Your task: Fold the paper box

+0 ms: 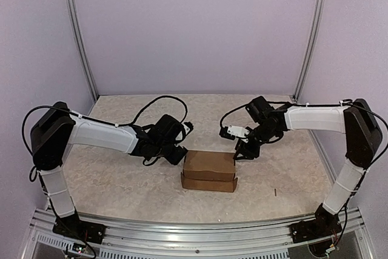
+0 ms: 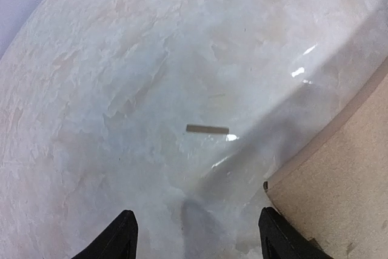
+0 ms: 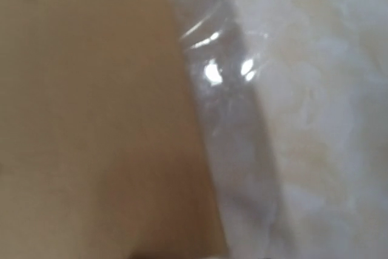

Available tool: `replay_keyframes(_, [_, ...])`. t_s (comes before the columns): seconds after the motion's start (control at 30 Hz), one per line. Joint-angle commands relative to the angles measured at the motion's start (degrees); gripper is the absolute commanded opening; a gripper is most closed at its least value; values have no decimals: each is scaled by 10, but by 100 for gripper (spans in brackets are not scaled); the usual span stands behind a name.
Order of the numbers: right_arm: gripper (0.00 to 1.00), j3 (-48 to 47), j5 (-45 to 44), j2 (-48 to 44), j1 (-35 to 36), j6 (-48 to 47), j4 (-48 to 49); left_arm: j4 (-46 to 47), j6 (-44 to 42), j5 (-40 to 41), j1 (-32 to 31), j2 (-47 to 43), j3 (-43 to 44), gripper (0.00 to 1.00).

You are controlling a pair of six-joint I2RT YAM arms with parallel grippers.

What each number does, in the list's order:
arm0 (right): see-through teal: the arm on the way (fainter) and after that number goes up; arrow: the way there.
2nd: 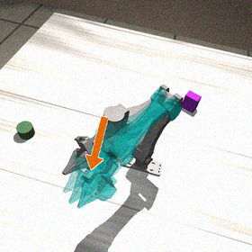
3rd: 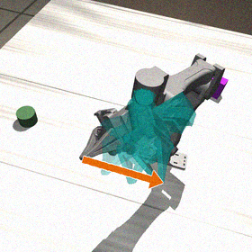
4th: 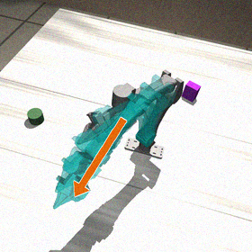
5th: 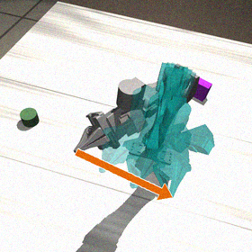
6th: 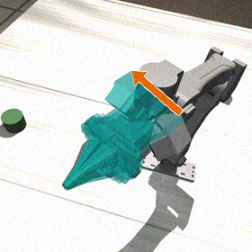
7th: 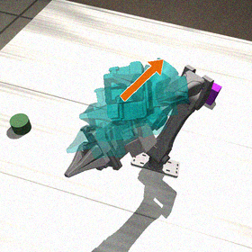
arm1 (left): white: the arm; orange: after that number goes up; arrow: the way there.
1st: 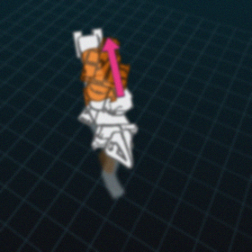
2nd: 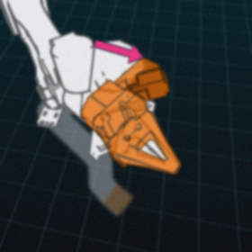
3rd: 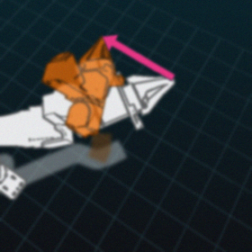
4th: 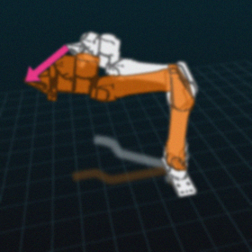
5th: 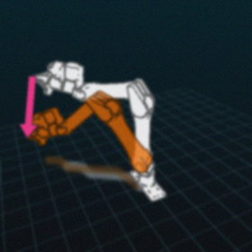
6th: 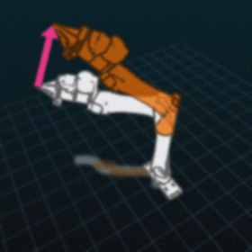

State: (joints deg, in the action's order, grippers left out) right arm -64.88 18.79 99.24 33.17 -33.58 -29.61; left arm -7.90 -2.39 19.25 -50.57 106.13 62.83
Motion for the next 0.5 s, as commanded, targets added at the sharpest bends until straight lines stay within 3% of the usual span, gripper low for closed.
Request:
replay_keyframes(0.0, [45, 5, -46, -37, -6, -1, -31, 3, -2, -3, -4, 13, 12, 67])
replay_keyframes(0.2, [55, -6, -76, -77, 11, -39, -3, 29, 102, 17, -26, -76, -110, 67])
replay_keyframes(0.3, [59, -28, -85, -48, 41, -45, 12, 58, 140, 45, -62, -126, -153, 68])
replay_keyframes(0.47, [65, -88, -63, 25, 70, -26, 20, 51, 177, 118, -117, -158, -153, 69])
